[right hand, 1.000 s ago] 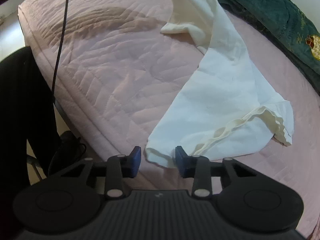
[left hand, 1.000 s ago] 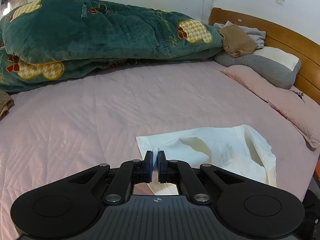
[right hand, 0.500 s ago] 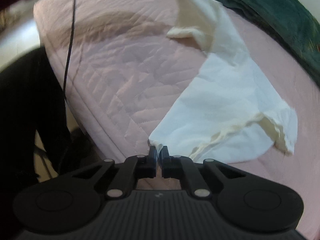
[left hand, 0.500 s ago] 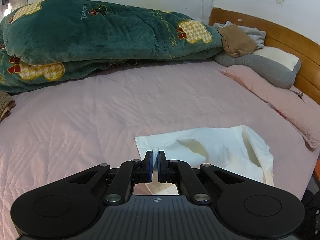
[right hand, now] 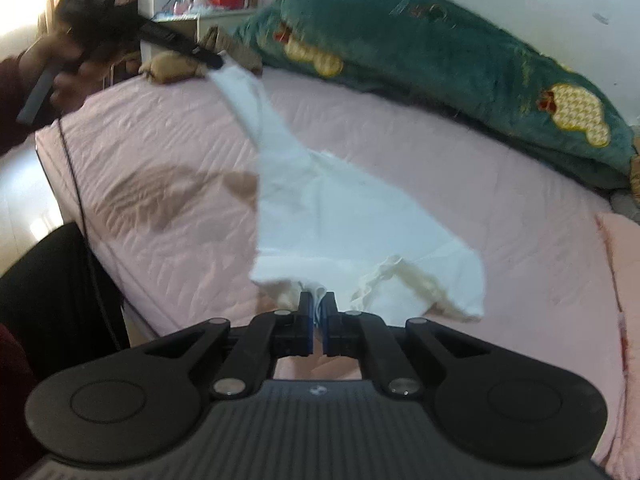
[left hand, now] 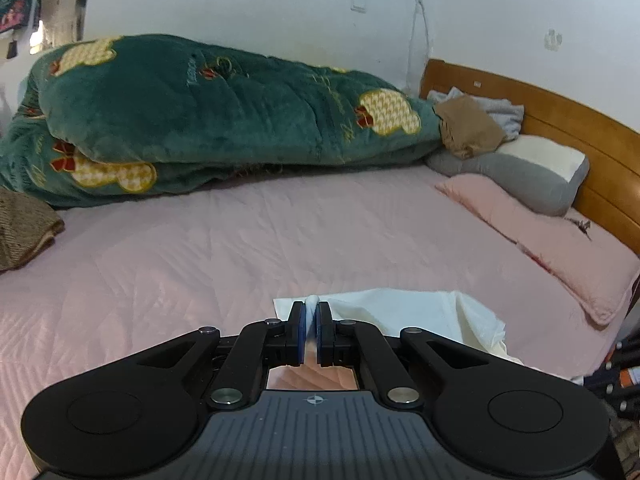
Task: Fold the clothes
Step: 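Lift the white T-shirt by its hem with both tools and lay it flat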
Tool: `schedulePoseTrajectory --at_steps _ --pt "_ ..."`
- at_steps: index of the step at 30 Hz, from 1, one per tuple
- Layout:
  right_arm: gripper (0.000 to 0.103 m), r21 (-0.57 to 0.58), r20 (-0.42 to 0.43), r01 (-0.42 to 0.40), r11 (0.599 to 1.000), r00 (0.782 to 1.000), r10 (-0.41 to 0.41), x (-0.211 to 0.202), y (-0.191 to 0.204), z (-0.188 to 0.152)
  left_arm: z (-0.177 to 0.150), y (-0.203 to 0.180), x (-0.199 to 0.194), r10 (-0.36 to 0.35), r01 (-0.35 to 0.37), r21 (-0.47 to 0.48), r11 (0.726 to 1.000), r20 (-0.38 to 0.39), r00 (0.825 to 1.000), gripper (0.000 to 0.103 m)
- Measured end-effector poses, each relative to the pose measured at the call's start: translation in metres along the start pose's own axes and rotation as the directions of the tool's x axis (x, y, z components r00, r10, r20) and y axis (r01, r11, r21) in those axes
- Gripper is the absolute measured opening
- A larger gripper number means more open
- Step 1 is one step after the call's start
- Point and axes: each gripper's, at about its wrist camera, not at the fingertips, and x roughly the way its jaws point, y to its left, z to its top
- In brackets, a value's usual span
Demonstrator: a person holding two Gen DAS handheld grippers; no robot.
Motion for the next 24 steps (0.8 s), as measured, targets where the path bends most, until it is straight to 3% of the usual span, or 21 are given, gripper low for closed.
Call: schedulePoseTrajectory --at_steps 9,18,24 --pt "0.004 0.015 0.078 0.051 0.999 0.996 -0.052 -0.027 -0.042 0.03 0.031 -0.004 -0.03 0.045 -0.044 -0.019 0.999 0.029 0.999 0.005" --pt "0.004 -0.008 0.183 0.148 0.989 0.972 -0.144 -0.057 -0.102 0.099 0.107 0.0 -0.034 0.084 -0.084 -0.003 0.996 0.075 0.994 0.005" --pt "0.004 -0.039 0.216 0.185 0.982 0.961 -0.172 -0.05 -0.144 0.144 0.159 0.007 -0.009 0.111 -0.11 -0.016 0.994 0.088 0.99 0.005"
